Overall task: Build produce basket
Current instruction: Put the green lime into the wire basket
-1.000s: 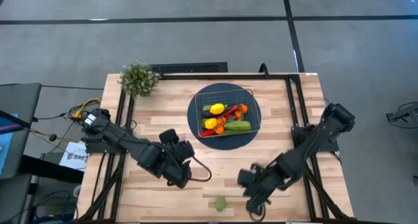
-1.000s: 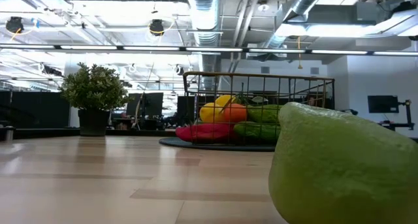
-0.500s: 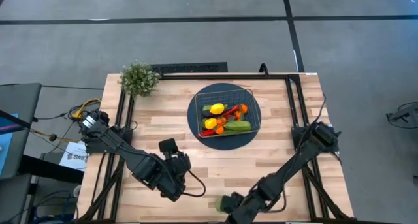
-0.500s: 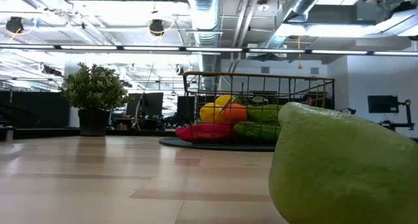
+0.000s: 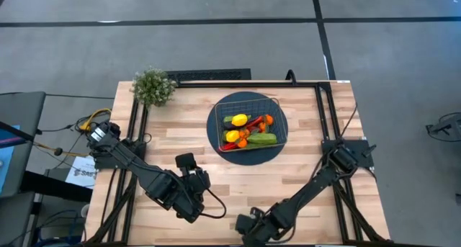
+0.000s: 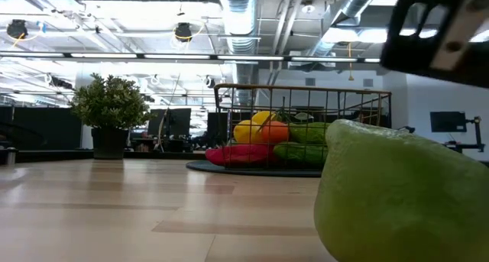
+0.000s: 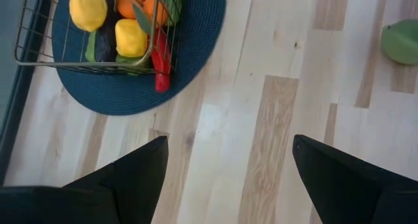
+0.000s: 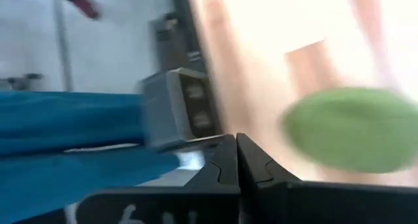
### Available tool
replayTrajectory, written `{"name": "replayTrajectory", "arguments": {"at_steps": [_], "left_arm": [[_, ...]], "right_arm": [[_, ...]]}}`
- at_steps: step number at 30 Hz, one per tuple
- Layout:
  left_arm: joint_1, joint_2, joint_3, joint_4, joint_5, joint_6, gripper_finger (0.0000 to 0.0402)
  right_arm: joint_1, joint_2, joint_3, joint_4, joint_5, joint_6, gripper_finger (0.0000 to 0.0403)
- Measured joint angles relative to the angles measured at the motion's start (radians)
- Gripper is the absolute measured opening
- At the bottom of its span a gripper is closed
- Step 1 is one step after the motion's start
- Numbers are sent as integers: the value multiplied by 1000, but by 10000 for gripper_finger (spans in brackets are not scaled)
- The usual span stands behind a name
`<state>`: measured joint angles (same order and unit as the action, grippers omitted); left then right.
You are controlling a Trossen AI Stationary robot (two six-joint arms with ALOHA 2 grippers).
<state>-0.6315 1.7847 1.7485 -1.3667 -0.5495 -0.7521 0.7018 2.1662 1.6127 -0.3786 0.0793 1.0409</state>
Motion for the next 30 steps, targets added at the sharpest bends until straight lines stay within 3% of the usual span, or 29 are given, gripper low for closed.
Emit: {"name": "replayTrajectory", "arguments": {"at_steps": [14,24,30], "left_arm": [[0,0,0,-13,0,8,313],[0,0,0,-13,0,8,313],[0,0,0,-14,0,8,313]], "right_arm": [[-95,-5,-1,-79,32,-144,3],[-153,-5,-1,-236,30,-227,3],[-172,-62,33,-272,-5,-258,3]]}}
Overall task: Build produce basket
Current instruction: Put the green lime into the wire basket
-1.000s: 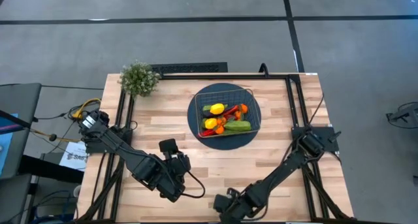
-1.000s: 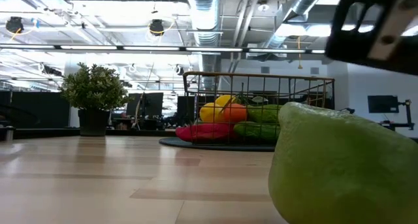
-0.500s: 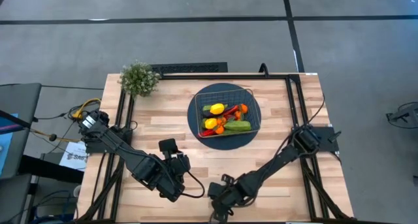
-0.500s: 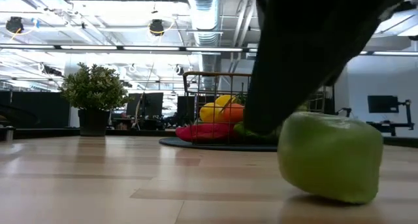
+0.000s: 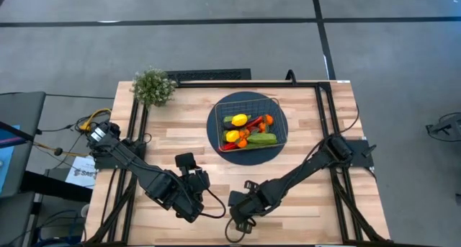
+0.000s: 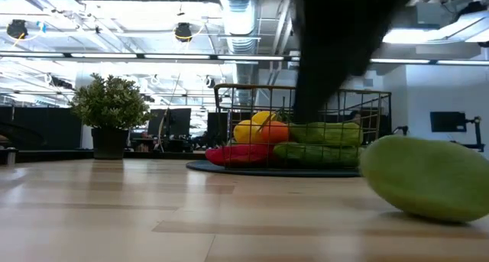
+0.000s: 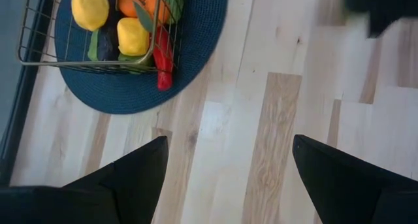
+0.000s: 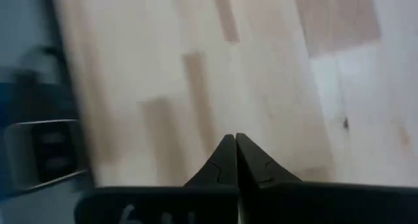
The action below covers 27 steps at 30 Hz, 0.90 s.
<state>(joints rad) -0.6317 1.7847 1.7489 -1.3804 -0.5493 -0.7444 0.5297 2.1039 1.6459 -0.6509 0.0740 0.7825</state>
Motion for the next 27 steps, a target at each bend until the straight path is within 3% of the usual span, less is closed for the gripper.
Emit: {"name": "replayTrajectory", "arguments": {"at_steps": [5,11,20,27], "left_arm": [[-1,0,0,1,2,0,313],[-4,0,0,0,0,0,313],[-4,0,0,0,-7,0,313],[-7,0,0,-11,-8,0,313]], "right_arm": [[8,-72,66,-111,-43,14,11],[54,-112,69,-278,-76,183,69],[84,-55,68,-353,-62,430,180],[38,4,66,-343,-46,465,213]]}}
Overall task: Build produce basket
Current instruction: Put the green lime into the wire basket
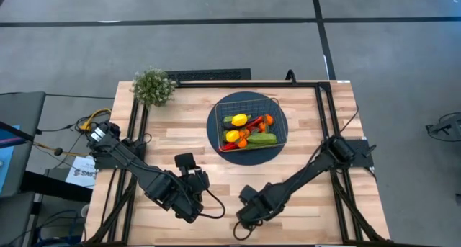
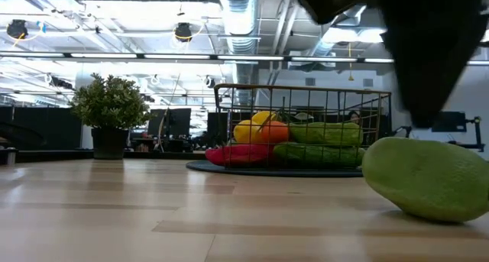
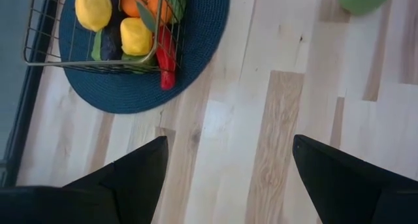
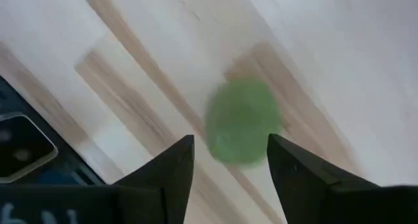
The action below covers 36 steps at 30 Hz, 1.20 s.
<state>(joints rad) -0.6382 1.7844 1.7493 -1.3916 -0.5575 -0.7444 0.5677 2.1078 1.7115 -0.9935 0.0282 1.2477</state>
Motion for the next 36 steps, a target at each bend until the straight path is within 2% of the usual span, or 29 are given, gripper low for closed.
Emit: {"name": "replayTrajectory", "arguments": {"at_steps": [10,16,25,36], "left_arm": [[-19,0,0,-17,-4,-9,313],[-20,0,0,-17,-6,-8,313],[-20,0,0,-18,-7,-1,313],[-20,0,0,-18,-8,0,313]], "right_arm": [[-29,38,2,-54,-7,-48,200],[-25,56,3,-1,-6,-45,205],[-10,58,1,-56,-10,-44,204],[-13,36,2,-96,-168,-65,207]]}}
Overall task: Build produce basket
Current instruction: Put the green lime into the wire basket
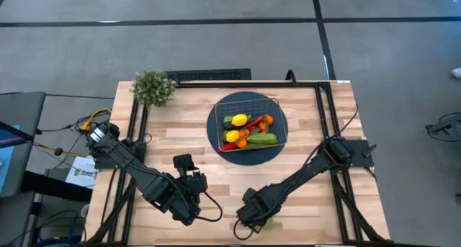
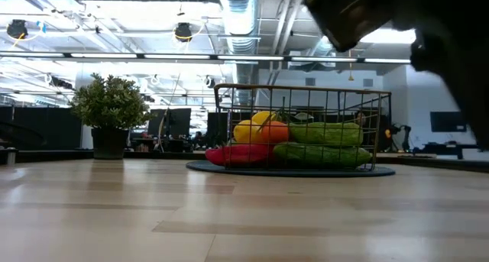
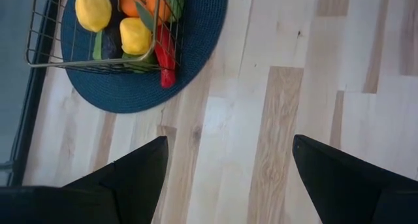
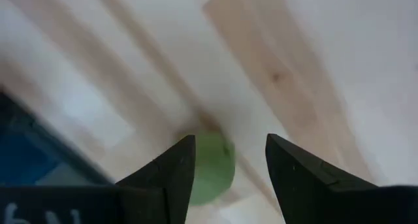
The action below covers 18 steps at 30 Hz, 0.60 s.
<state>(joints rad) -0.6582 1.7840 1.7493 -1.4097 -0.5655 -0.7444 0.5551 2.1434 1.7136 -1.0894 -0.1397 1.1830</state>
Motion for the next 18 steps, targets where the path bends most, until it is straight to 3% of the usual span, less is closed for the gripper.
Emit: {"name": "replayTrajectory", "arguments": {"at_steps": [6,18], "left_arm": [[0,0,0,4,-16,-1,313],[0,0,0,14,-23,-9,313]], "right_arm": [[24,-19,0,-43,-17,28,202],[112,-40,0,-38,2,439,210]]}}
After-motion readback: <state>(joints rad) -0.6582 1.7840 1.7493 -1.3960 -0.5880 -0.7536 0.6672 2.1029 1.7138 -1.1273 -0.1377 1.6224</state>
